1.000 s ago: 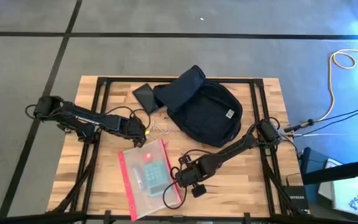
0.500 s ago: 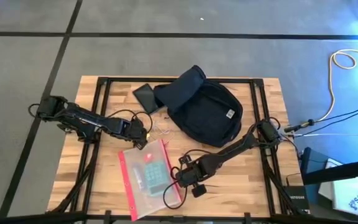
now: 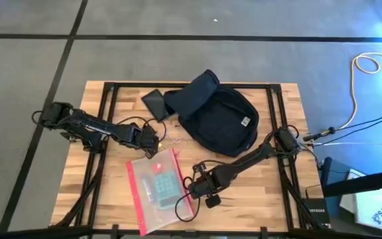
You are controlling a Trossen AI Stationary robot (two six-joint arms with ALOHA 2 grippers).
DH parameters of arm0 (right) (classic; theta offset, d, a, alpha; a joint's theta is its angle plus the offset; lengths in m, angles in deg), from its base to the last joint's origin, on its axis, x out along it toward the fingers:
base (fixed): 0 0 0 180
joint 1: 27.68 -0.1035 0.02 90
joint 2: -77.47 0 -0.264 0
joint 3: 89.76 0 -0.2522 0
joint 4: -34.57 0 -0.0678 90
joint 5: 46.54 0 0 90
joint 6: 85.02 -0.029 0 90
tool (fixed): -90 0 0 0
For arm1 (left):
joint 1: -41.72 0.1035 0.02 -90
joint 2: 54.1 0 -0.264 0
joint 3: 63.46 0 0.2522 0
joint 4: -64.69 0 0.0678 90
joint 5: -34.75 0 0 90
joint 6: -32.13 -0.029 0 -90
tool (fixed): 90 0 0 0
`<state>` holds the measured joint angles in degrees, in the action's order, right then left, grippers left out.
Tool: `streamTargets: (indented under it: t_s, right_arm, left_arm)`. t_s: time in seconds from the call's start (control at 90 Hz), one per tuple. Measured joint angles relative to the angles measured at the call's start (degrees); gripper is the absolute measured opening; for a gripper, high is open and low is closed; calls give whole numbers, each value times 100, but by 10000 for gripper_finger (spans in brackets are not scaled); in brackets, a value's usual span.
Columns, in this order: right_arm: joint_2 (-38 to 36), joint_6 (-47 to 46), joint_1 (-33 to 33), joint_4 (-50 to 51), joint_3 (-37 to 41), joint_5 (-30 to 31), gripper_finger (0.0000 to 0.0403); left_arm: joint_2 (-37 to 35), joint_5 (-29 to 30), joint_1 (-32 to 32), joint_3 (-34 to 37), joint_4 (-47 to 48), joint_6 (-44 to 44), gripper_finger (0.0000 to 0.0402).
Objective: Unpack backpack
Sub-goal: Put the black pen into the transparent zip bag
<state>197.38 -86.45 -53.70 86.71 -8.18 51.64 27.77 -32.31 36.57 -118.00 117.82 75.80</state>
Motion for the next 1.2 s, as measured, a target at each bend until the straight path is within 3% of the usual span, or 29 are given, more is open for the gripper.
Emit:
streamTargets:
  t_s: [0.078,0.189,0.267,0.322,0.4,0.478,0.567,0.644,0.878,1.111,1.2]
  right_arm:
    - [-91,39,-78,176,0,1066,0]
    - [-480,-496,-102,518,229,3297,0]
    - [-976,-715,-83,291,827,3869,0]
    - [-1424,-754,-82,-472,1465,3998,0]
    - [-2173,-386,-108,-2463,2645,3798,0]
    - [-2721,206,-98,-5350,3978,2862,1]
    - [-2865,598,14,-8469,5203,1684,1]
    - [-2865,472,73,-10083,5768,1399,1]
    - [-2842,431,96,-10513,5590,1016,49]
    - [-2841,801,94,-10567,5165,723,138]
    - [-2834,846,94,-10780,5165,725,167]
  left_arm:
    - [0,61,-99,-244,99,-200,0]
    - [-17,292,-384,-578,75,-315,0]
    - [-24,714,-666,-776,15,-197,0]
    - [-26,1144,-897,-830,-100,3,0]
    - [-26,1631,-1222,-830,-587,91,0]
    - [-26,1974,-1497,-830,-1284,-156,0]
    - [-26,2216,-1745,-830,-2351,-803,0]
    - [-26,2290,-1929,-830,-3405,-1630,0]
    - [469,2134,-2181,-830,-6354,-4037,0]
    - [1645,1675,-2241,-551,-9766,-5413,0]
    - [1799,1641,-2223,-443,-10382,-5610,0]
